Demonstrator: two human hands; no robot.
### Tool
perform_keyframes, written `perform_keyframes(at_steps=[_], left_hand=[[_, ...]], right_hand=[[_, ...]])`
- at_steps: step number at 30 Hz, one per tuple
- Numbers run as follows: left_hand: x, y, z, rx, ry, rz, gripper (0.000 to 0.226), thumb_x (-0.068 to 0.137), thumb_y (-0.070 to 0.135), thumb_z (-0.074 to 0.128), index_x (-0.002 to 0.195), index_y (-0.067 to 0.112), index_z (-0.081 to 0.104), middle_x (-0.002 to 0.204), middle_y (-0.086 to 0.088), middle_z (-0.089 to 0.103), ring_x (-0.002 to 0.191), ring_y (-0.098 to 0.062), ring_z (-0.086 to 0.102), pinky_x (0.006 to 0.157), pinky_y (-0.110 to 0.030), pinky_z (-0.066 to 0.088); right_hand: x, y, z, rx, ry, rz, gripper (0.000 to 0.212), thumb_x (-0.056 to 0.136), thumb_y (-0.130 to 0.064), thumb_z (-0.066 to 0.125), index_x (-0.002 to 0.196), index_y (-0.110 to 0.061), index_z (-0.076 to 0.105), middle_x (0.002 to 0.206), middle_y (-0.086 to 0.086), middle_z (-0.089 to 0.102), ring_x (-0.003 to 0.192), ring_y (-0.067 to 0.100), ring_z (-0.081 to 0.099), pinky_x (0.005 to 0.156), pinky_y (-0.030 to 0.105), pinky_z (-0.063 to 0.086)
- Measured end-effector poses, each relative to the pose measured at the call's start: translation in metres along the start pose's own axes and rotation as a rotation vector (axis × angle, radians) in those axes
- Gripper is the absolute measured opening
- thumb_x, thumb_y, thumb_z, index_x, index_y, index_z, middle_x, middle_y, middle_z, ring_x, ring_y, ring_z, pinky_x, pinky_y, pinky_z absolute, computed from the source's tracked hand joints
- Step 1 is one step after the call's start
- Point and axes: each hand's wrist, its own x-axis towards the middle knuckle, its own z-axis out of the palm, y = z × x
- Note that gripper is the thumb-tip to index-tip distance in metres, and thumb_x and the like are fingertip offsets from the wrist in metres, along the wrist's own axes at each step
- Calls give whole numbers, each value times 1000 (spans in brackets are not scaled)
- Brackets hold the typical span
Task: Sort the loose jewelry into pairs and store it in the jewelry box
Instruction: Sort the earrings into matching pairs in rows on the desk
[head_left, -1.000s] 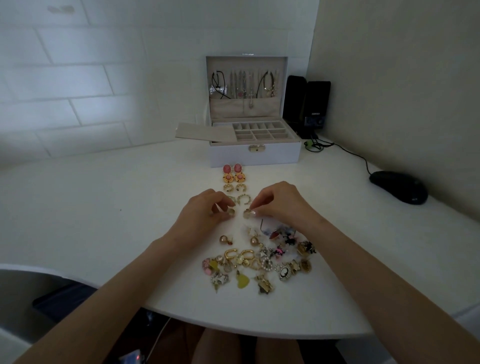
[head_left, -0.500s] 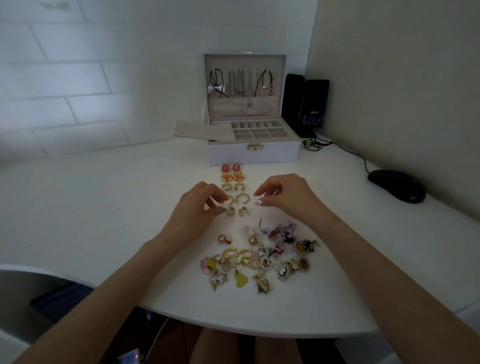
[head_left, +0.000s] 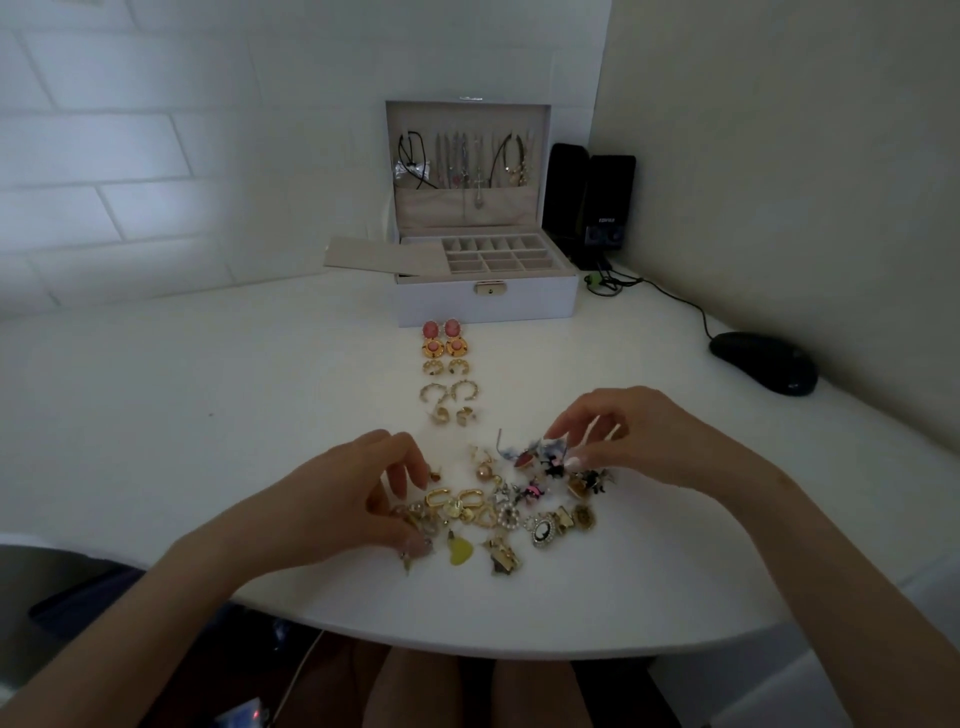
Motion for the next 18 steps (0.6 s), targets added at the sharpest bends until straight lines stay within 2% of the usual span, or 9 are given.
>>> perform_keyframes(at_steps=[3,5,6,9,13,15,18], left_hand=[[4,7,3,56,123,20,33,70,47,71,92,36,49,95,17,49,74,0,56,66,-14,46],[7,16,9,100,253,110,28,71,51,67,87,38,47,92,20,47,76,1,54,65,-11,43],[10,22,13,81,290,167,27,71,52,66,85,38,47,91,20,47,77,0,52,66,-10,42],[19,36,31,40,293,298,23,73,49,67,84,37,51,88,18,47,83,-1,46,68,-10,38],[30,49,52,126,281,334,27,77,47,67,97,30,59,87,20,39,85,-1,37,72,-14,35],[33,52,55,137,272,335,25,78,45,67,96,29,60,93,14,43,91,-3,39,73,-14,34],[34,55,54,135,262,341,19,80,41,66,91,27,58,98,11,47,94,-4,41,71,-12,34]], right_hand=[[-8,-2,4,-22,51,-51,23,73,-17,78,86,-35,70,88,-10,66,81,1,60,71,19,47],[-14,-7,2,-50,105,-114,23,71,-16,80,82,-34,71,86,-11,62,79,2,56,69,16,43],[-18,-11,1,-38,73,-145,22,70,-16,81,80,-33,71,83,-11,61,76,3,55,67,15,42],[-29,-21,7,-69,-102,-178,24,67,-20,83,76,-37,70,79,-11,58,73,3,51,67,13,40],[-29,-18,8,-210,-70,-142,32,68,-16,81,77,-41,63,85,-10,56,78,4,51,70,14,40],[-29,-13,4,-242,-91,-87,29,68,-20,81,77,-41,63,88,-9,56,80,3,50,72,16,40],[-30,-10,6,-251,-105,-48,23,66,-22,82,79,-34,67,87,-7,56,81,8,52,75,27,46]])
